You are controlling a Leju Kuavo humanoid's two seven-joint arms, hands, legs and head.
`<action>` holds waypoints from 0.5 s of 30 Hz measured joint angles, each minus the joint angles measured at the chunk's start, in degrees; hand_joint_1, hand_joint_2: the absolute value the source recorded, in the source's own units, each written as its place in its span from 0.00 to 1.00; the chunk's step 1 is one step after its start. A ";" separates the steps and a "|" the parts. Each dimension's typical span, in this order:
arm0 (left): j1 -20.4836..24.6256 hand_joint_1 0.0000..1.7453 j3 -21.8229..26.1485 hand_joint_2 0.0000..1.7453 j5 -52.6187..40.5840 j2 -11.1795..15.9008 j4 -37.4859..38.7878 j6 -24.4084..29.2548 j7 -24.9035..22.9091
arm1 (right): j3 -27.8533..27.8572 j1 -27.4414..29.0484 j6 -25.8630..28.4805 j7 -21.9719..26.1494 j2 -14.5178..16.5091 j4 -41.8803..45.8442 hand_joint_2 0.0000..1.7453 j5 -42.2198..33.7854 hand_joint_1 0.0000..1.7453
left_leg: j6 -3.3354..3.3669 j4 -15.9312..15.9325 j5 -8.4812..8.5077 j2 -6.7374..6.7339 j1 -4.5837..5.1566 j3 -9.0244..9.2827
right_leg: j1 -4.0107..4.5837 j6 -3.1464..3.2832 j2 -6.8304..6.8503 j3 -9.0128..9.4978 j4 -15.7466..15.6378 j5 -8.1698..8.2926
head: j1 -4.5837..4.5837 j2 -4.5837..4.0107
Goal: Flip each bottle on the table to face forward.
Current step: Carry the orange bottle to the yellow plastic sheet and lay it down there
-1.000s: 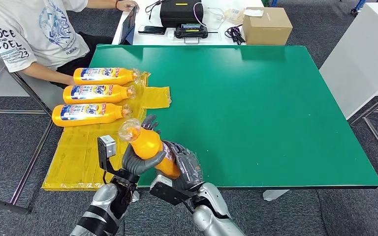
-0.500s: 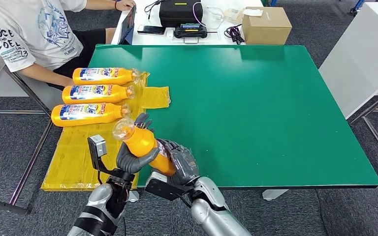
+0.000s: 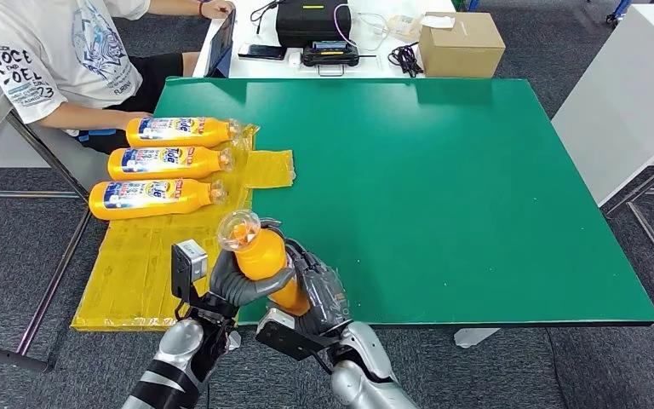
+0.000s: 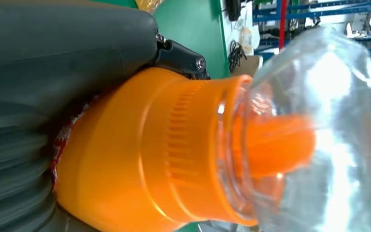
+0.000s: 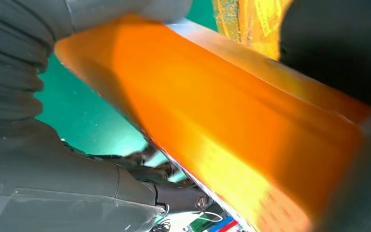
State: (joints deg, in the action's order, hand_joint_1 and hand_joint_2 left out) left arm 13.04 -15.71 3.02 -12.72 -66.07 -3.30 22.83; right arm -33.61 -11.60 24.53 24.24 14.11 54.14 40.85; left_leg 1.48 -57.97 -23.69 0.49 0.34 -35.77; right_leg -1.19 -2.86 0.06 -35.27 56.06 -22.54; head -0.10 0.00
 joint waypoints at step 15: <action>-0.06 1.00 1.20 1.00 -6.34 -0.98 -6.53 13.78 3.65 | 2.89 4.27 3.95 0.30 0.27 9.95 0.00 -2.03 0.00 | 0.00 0.00 0.00 0.02 0.00 -0.02 | 0.00 0.00 0.01 0.01 0.00 0.00 | -0.01 0.00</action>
State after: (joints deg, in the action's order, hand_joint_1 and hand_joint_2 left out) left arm 12.98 -14.51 -3.32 -13.70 -72.60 10.47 26.49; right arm -30.72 -7.33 28.48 24.53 14.38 64.09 38.82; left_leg 1.48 -57.97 -23.69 0.51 0.34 -35.79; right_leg -1.19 -2.86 0.06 -35.27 56.07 -22.54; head -0.10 0.00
